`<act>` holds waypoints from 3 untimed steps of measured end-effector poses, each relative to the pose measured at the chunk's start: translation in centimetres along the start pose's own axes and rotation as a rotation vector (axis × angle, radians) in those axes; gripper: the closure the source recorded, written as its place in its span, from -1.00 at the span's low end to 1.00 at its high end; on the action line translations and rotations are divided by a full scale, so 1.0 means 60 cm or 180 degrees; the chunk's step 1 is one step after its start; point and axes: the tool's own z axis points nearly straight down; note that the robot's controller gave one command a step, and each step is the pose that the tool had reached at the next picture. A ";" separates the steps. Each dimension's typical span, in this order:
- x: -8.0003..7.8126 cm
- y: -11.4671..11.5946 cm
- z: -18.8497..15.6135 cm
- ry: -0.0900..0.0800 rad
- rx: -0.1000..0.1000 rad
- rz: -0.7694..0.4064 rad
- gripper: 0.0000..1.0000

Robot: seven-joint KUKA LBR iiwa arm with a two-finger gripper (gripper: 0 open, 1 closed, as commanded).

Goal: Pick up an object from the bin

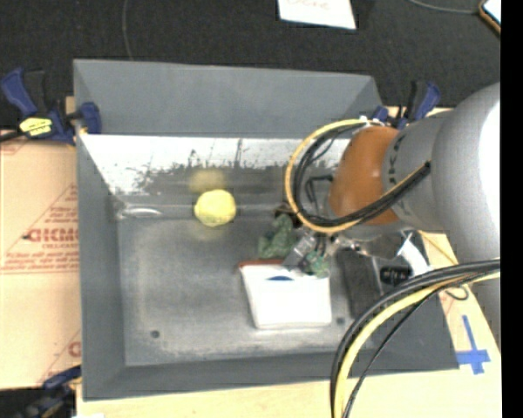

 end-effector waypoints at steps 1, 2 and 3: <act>0.000 0.000 0.000 -0.0001 0.0001 -0.0005 1.00; 0.005 0.002 -0.009 -0.0003 -0.0001 0.0012 1.00; -0.002 0.018 -0.037 -0.0009 0.0001 -0.0029 -1.00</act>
Offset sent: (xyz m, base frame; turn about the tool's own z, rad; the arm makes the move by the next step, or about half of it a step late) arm -0.0017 0.0042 0.0048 0.0098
